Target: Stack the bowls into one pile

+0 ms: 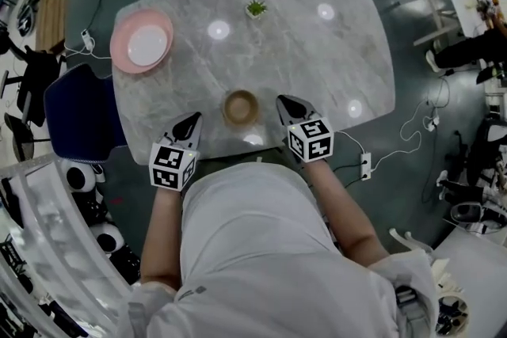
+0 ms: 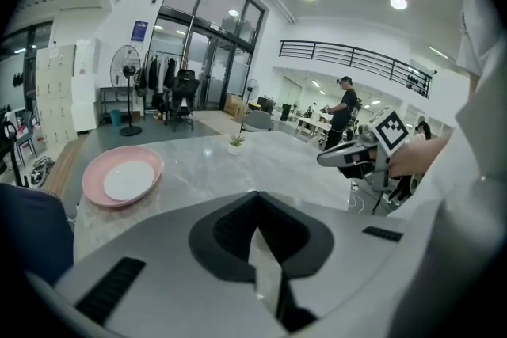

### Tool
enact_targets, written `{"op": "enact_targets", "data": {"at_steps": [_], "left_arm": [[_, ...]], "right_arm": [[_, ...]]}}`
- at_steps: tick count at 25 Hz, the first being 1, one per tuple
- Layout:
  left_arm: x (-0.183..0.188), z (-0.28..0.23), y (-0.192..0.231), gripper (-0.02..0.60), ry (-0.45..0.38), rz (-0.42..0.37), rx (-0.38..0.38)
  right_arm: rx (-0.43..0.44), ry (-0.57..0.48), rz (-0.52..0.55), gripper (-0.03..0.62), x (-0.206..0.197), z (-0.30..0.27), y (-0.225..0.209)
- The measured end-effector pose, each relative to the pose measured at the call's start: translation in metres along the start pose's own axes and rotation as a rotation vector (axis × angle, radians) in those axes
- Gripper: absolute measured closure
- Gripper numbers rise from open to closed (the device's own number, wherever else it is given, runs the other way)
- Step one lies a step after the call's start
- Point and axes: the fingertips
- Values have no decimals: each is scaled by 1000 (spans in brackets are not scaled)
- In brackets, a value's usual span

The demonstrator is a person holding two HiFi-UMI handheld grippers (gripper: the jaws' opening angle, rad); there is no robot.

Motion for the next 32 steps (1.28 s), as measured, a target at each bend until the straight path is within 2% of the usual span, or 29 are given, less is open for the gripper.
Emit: {"op": "enact_targets", "data": {"at_steps": [5,10,17,32], "left_arm": [[29,-6,-5,580,-41,-22,-41],[62,-5,-17,580,-106,-6,-110],[99,-2,-31,580,-164,-72,-153],[162,29,-53,580,-368,-124,-256]], "right_arm": [[-13,-63,-15,583,19,24,3],[-30,-126,-25,583,39,51,7],[-43,-214,-23,583,68,82,13],[-120,-395,59,583,121,136,28]]}}
Point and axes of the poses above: the fingertips, and each gripper's own axes: z backward along the fingers, y to its left, x out of its top, and after that the axes turned 3 degrees about z, right-handed
